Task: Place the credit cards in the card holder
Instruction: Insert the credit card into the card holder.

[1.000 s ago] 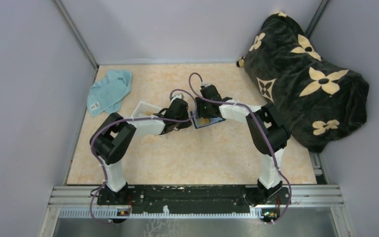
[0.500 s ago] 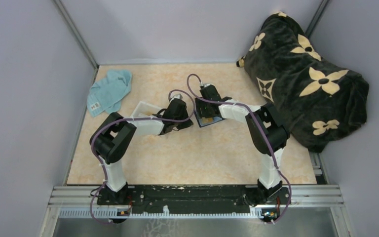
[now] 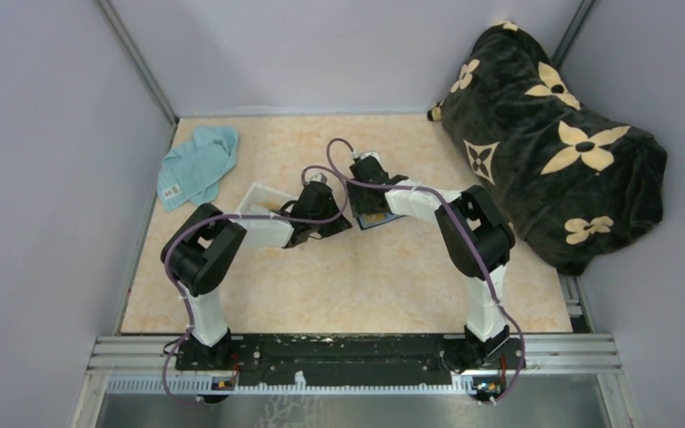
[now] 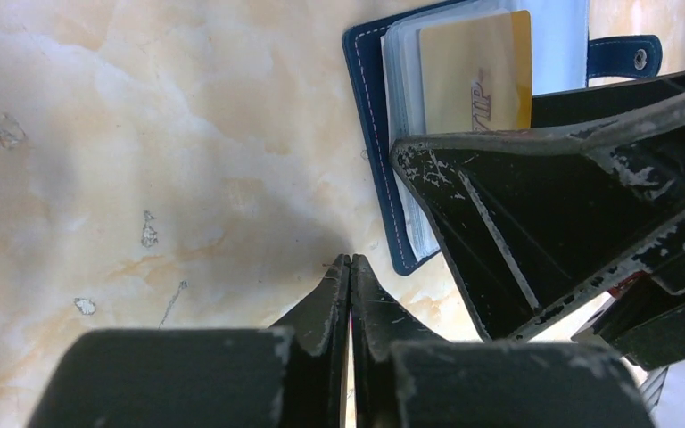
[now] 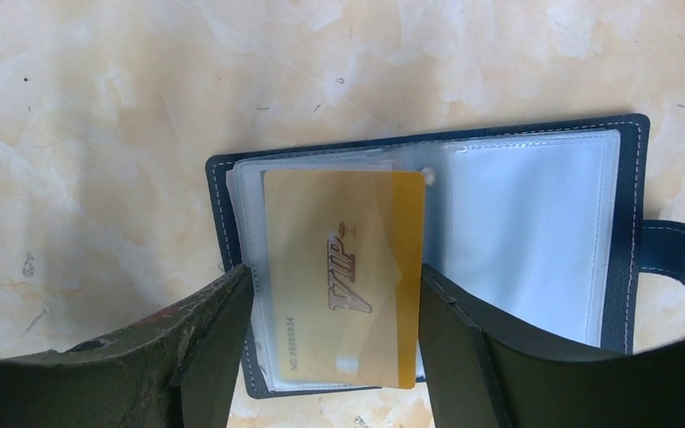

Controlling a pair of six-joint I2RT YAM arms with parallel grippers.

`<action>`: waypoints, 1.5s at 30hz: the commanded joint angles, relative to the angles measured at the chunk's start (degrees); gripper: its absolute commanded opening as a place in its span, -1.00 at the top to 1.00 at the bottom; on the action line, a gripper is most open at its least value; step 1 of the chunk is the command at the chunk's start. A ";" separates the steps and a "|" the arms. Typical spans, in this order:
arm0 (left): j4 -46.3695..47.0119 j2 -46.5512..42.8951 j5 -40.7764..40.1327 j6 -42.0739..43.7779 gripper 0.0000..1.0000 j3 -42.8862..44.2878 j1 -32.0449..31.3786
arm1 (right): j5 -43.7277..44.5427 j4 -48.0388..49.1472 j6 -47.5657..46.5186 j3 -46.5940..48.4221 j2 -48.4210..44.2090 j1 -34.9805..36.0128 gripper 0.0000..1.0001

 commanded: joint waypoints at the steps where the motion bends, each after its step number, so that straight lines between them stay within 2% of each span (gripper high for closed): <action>1: -13.40 3.90 0.89 0.81 0.87 -4.87 -0.28 | 2.69 -7.66 -0.45 -1.87 6.63 0.95 -0.32; 6: -12.94 3.89 0.93 0.47 0.86 -5.48 -0.28 | 4.88 -8.07 -0.33 -1.39 7.13 2.09 -0.30; 12: -12.88 3.43 0.60 0.31 0.85 -5.98 -0.19 | 5.98 -7.58 -0.14 -1.87 5.93 2.24 -0.09; 15: -12.97 3.06 0.54 0.13 0.85 -6.08 -0.19 | 6.30 -7.73 -0.35 -2.10 5.92 2.33 -0.06; 28: -14.48 1.38 -0.67 0.07 0.79 -6.25 0.06 | 5.98 -8.61 0.08 -2.01 2.39 2.77 -0.29; 45: -15.92 -0.44 -1.66 0.20 0.71 -5.02 0.32 | 5.74 -6.23 2.03 -4.62 -8.44 2.13 -0.33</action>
